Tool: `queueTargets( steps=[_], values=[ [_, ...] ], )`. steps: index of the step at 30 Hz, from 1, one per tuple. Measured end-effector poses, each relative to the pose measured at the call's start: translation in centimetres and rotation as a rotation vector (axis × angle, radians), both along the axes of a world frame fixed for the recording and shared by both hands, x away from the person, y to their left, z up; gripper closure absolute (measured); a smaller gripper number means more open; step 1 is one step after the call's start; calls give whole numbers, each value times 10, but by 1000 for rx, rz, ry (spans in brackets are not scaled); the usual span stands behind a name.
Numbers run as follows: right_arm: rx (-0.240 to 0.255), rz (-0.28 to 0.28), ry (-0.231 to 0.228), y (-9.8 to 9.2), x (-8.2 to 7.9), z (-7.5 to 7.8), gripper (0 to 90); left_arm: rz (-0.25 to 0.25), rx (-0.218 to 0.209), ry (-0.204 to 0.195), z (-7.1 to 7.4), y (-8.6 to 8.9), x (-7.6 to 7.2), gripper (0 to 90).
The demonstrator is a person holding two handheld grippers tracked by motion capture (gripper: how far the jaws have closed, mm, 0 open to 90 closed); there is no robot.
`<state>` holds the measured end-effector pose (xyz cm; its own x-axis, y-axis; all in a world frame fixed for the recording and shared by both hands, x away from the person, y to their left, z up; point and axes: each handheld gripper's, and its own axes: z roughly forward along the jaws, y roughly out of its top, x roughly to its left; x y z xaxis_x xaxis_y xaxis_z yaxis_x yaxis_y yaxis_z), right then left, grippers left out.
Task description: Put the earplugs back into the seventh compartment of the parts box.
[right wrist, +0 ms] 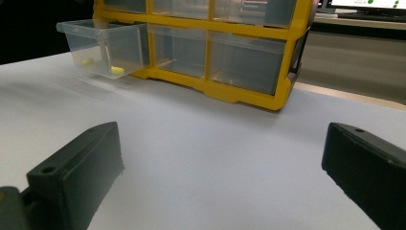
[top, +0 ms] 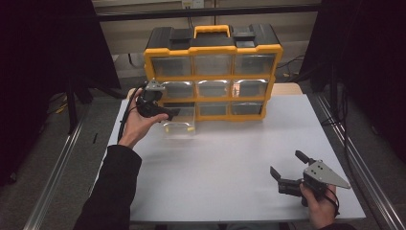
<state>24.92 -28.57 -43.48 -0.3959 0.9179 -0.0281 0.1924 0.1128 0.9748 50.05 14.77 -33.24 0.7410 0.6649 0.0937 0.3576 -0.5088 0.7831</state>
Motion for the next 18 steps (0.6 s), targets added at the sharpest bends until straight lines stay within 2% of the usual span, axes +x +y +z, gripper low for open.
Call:
queueTargets(
  steps=[2,7,9,10,13,16,18],
  values=[
    [1,-2,1,0,0,0,0,25,-15,-21,0,-1,-3,37],
    [2,-1,0,0,0,0,0,20,-83,-40,-4,2,-11,31],
    [-1,-1,0,0,0,0,0,21,-101,-64,-4,3,-15,32],
    [-2,-1,1,0,0,0,0,24,-128,-81,-5,4,-18,32],
    [1,-4,2,0,0,0,0,39,-136,-124,-6,4,-27,26],
    [-1,-4,2,0,0,0,0,31,-153,-138,-10,4,-35,34],
    [-1,-1,1,0,0,0,0,54,-156,-180,-14,6,-39,41]
  ],
)
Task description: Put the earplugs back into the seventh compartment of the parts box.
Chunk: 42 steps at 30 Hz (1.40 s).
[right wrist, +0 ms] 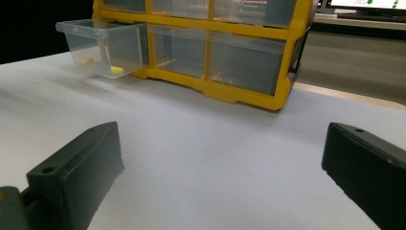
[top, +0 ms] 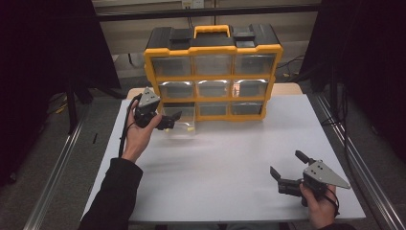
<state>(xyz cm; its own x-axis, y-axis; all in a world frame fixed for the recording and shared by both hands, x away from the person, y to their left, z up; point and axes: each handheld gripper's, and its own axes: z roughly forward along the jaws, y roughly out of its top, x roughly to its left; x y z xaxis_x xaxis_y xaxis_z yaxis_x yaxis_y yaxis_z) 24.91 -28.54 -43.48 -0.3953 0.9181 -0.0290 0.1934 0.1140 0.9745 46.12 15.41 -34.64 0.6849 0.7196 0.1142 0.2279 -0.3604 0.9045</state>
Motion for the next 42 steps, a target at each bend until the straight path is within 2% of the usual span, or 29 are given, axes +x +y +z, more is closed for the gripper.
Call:
queueTargets(
  steps=[1,3,11,15,20,22,24,26,28,33,34,35,37,39,42],
  values=[
    [1,-1,0,0,0,0,0,17,-37,-13,-3,0,-3,42],
    [0,0,-1,0,0,0,0,23,-79,-17,-9,3,-7,43],
    [1,-5,-1,0,1,0,0,50,-148,-36,-24,7,-22,32],
    [5,-4,-3,0,0,0,0,35,-187,-26,-28,10,-30,31],
    [3,-6,-2,0,0,0,0,32,-177,-18,-37,15,-41,31],
    [5,-6,-4,0,0,0,0,37,-188,-32,-43,17,-47,31],
    [5,-10,-3,0,0,0,0,45,-199,-27,-51,18,-53,32],
    [5,-11,-3,0,0,0,0,72,-183,-42,-56,20,-57,32],
    [5,-11,-4,0,0,0,0,92,-208,-34,-62,22,-60,33],
    [4,-13,-4,-1,0,0,0,82,-196,-19,-73,24,-67,32],
    [5,-14,-5,-1,0,0,0,80,-208,-8,-75,24,-68,32],
    [5,-15,-6,-1,0,0,0,82,-203,-4,-77,24,-70,32],
    [5,-13,-4,-1,0,0,0,92,-168,-30,-80,24,-76,29],
    [4,-13,-5,-1,0,0,0,79,-166,-12,-85,24,-82,28],
    [7,-15,-6,-1,0,0,0,84,-168,-12,-89,26,-90,24]
  ],
)
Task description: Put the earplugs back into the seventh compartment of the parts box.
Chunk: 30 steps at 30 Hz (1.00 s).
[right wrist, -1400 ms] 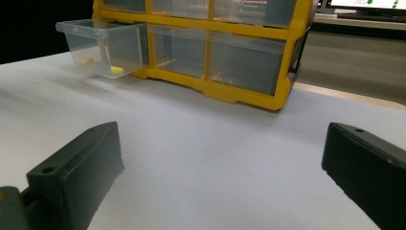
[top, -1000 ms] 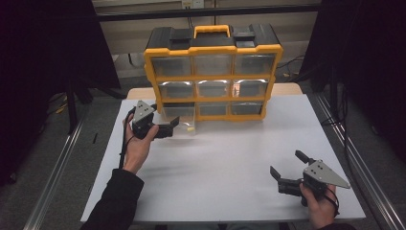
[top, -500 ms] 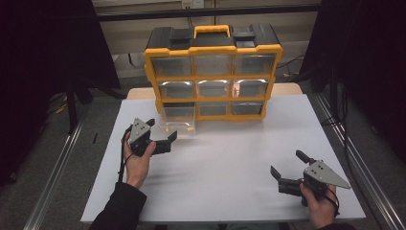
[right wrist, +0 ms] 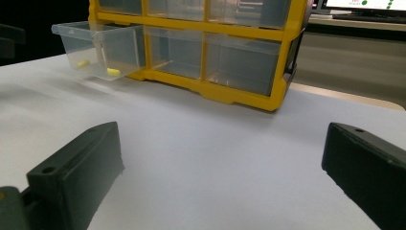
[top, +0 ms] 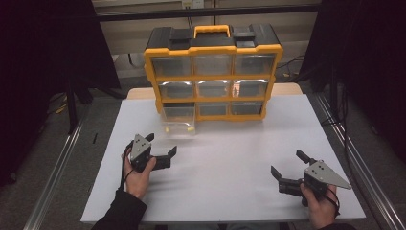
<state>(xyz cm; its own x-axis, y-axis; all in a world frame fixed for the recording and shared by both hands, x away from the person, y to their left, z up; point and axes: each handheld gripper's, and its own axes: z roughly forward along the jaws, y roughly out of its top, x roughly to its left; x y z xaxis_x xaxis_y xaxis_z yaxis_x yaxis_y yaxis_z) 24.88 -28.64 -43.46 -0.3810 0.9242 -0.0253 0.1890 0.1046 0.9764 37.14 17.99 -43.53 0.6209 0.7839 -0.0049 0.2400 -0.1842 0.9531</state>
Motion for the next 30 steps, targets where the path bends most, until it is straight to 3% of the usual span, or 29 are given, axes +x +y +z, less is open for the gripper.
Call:
queueTargets(
  steps=[4,7,11,17,21,25,30],
  values=[
    [-2,-3,-1,0,0,0,0,9,-25,5,-3,4,-8,20],
    [-1,-12,1,-1,0,0,1,18,-6,8,-6,5,-15,18],
    [-2,-11,-3,0,0,0,2,7,-20,24,-6,6,-25,17],
    [3,-16,-3,0,1,0,2,19,-68,39,-8,15,-33,16],
    [7,-24,0,0,1,0,2,23,-72,34,-8,17,-40,16],
    [15,-35,4,-1,1,0,2,36,-112,51,-8,22,-44,19],
    [12,-33,0,-1,1,0,2,52,-102,36,-7,28,-52,20]
  ],
)
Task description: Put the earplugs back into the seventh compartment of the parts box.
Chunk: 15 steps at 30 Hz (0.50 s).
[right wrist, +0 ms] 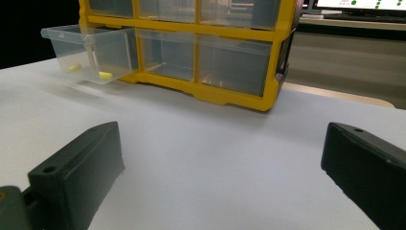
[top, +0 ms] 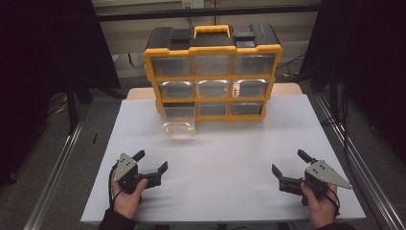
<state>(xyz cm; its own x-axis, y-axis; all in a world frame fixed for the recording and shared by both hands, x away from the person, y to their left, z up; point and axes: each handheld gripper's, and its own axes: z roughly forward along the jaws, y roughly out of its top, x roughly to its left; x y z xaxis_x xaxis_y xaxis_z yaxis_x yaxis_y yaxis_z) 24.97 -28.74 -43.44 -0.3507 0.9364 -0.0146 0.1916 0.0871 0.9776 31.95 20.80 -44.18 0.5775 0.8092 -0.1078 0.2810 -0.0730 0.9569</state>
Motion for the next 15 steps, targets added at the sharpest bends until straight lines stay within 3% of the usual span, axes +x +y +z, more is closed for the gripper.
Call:
queueTargets(
  steps=[9,15],
  values=[
    [-7,18,0,1,-2,0,2,29,30,-44,5,11,-18,20],
    [-11,24,0,2,0,0,2,33,19,-40,5,11,-17,21]
  ],
)
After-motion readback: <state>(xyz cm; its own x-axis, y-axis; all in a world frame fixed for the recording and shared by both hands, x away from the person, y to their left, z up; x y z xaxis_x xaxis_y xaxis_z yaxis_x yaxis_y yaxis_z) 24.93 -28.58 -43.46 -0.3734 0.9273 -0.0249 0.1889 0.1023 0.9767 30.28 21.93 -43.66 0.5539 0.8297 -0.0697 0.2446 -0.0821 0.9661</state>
